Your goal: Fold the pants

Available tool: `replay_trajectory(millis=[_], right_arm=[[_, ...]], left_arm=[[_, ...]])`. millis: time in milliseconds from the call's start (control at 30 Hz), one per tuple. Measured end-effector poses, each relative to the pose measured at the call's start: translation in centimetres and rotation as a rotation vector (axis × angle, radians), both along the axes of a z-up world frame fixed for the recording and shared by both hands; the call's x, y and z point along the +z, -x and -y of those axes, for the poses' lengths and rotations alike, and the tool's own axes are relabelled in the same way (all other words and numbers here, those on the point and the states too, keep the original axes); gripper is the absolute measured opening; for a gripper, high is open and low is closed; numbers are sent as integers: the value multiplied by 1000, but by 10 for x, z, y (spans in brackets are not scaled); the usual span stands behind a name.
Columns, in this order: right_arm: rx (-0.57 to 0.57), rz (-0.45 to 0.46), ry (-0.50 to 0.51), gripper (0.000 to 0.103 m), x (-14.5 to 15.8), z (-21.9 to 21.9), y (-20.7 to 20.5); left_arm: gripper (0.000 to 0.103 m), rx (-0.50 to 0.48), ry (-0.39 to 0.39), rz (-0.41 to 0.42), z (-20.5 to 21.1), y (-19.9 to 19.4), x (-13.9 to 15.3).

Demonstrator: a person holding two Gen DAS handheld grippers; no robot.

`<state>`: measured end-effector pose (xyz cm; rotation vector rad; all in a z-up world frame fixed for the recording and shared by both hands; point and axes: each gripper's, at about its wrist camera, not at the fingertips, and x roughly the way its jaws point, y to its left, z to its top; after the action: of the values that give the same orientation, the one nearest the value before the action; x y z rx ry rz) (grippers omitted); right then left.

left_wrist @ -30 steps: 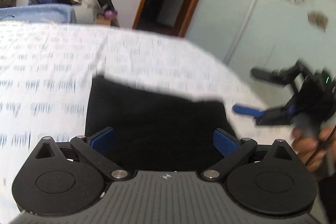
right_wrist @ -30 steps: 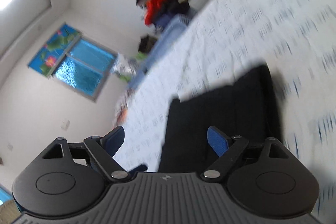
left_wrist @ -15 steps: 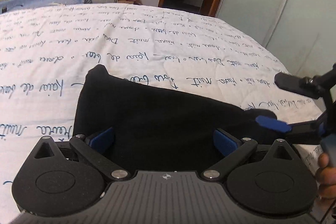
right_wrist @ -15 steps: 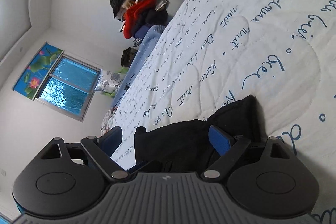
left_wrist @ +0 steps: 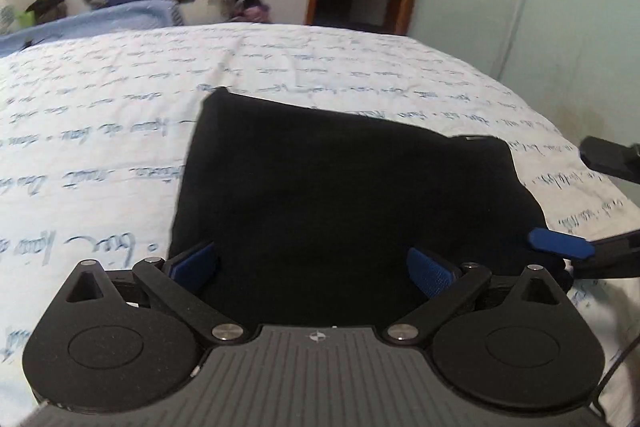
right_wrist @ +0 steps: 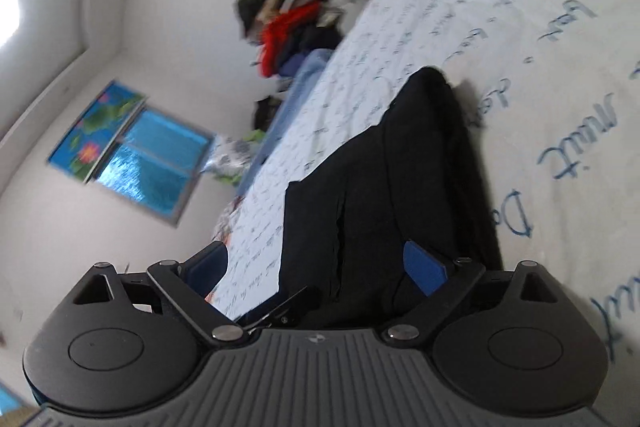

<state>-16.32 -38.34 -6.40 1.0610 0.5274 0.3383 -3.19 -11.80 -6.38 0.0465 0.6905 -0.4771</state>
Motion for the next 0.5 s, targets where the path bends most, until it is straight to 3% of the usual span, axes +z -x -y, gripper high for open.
replay_trajectory(millis=[133,200,267,333,500], right_arm=[[5,62,198,96,34,-19,9],[34,65,228,100,35,-29,5],[63,-2,240,101,16,-35,-9],[46,41,247,101,5,-37,-8],[-5,18,317,101,32,-41,3]], left_arm=[[102,27,6,0,-5,11,3],[103,46,-32,12,-2,12,-7],[103,55,-33,33,-2,12,-11],[103,63,-31,25,-4,11,-10],[103,78,-28,13,-9,13,-8]])
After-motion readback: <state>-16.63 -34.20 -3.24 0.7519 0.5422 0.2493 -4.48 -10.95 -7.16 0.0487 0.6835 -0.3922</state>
